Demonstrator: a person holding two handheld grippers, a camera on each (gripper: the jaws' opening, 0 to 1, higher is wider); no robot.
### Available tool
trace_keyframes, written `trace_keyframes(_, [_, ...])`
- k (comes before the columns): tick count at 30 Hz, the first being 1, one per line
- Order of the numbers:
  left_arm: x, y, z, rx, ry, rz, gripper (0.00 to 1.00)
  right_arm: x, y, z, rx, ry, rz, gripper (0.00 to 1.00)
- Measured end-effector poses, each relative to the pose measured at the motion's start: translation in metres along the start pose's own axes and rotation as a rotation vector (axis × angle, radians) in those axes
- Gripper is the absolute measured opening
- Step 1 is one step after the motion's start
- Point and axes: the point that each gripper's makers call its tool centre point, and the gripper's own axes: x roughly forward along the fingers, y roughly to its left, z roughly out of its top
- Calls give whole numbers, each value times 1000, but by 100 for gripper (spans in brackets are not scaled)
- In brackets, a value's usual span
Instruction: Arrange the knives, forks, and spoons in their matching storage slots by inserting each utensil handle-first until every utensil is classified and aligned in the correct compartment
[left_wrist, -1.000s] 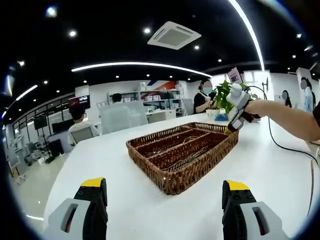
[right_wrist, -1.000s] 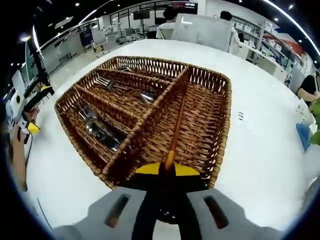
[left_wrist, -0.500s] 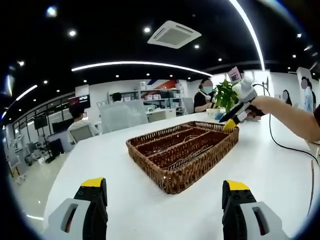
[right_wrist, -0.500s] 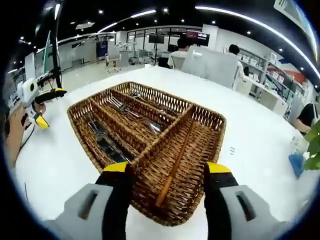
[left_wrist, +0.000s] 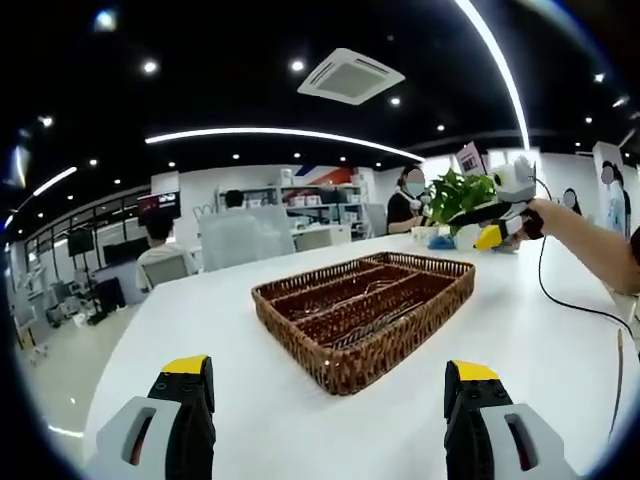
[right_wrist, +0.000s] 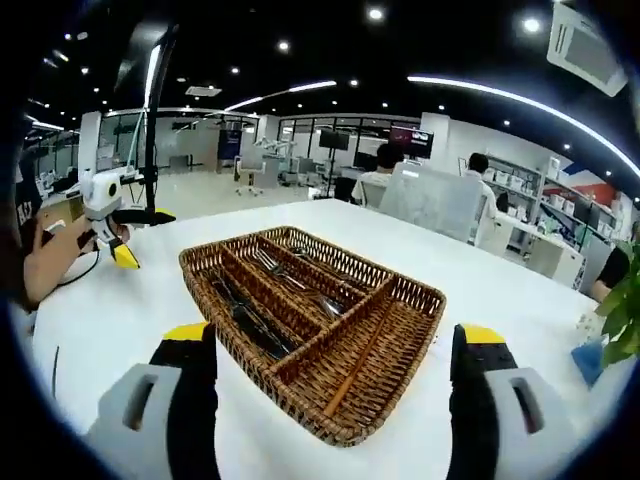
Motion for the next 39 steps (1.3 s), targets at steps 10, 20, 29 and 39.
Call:
trace_keyframes(10, [-7,-20,0,-62,-6,-67,100,-45,15,3,16,-100,-34,100])
trace_keyframes(20, [-45,-58,17,-40,-74,-77,100,-79,53,-9,20,-157,29,100])
trace_keyframes(29, [-74,-76,9,-31,-51,-65,100,-111,66,-25,33,-138,13,100])
trace_keyframes(39, [-92,-90,0,28,3,-56,100,-134,86,-32,26,-135,1,100])
